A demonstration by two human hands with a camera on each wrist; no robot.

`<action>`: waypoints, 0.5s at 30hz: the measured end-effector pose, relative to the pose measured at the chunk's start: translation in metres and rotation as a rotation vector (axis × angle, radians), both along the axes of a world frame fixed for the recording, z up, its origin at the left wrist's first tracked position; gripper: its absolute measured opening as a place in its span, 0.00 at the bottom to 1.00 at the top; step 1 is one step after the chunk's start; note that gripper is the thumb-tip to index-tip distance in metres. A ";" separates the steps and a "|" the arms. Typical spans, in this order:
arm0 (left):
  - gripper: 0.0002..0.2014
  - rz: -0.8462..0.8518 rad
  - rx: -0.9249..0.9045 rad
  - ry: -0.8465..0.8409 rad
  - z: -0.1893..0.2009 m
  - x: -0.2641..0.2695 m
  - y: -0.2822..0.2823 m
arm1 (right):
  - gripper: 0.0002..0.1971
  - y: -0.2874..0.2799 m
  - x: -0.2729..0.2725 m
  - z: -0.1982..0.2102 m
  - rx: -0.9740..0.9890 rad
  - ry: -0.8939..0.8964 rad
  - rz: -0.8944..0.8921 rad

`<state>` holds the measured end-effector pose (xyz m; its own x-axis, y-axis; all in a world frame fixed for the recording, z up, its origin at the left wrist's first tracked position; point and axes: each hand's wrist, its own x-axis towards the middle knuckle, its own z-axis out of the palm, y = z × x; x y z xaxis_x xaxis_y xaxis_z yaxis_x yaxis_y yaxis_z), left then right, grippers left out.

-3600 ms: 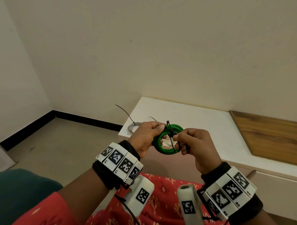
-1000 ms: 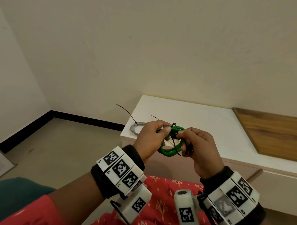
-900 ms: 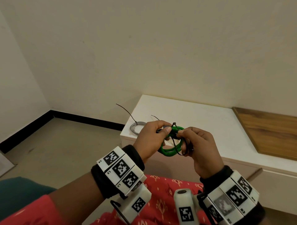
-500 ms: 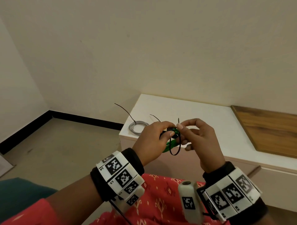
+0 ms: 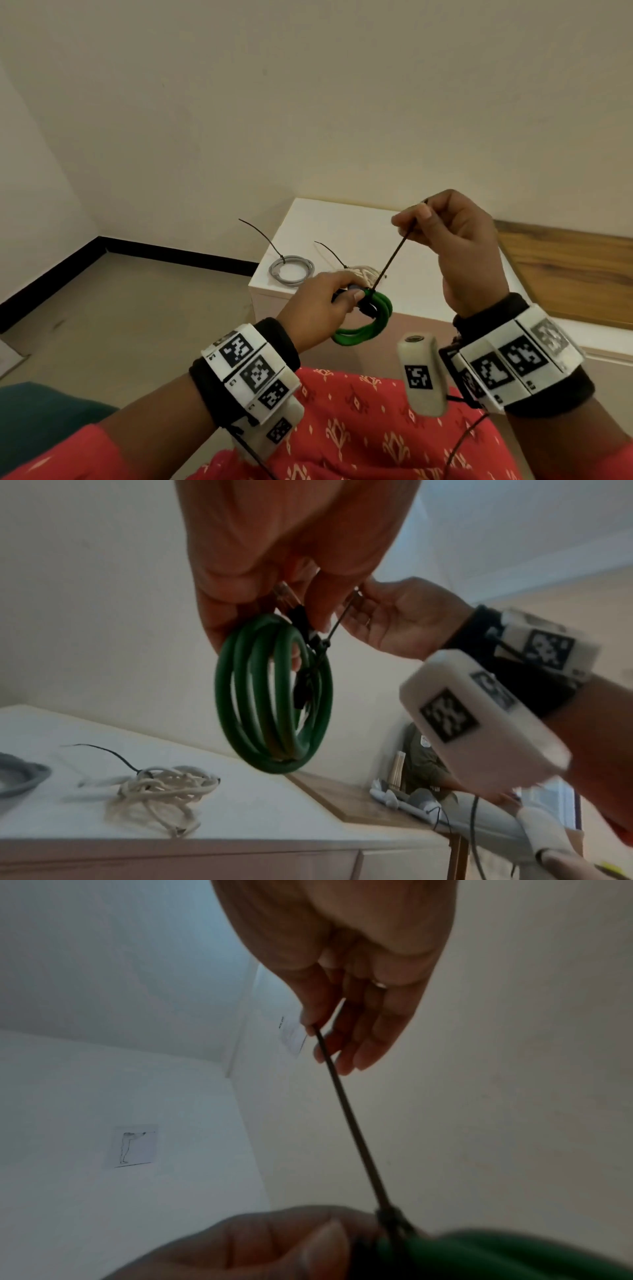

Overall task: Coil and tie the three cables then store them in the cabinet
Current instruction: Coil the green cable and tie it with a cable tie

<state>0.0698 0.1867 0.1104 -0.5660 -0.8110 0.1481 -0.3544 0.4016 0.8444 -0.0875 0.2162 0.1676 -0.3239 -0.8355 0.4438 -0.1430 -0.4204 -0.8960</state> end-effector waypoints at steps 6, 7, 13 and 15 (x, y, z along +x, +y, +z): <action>0.09 0.007 0.181 0.081 -0.001 0.000 -0.002 | 0.07 -0.001 0.014 -0.019 0.347 -0.127 0.215; 0.09 -0.002 0.186 0.082 -0.001 -0.001 -0.001 | 0.07 -0.001 0.016 -0.023 0.388 -0.126 0.229; 0.12 -0.069 0.256 0.120 0.001 0.001 -0.001 | 0.12 -0.007 0.014 -0.031 0.375 -0.143 0.175; 0.12 -0.098 0.288 0.130 0.001 0.002 -0.002 | 0.13 -0.012 0.009 -0.036 0.377 -0.166 0.135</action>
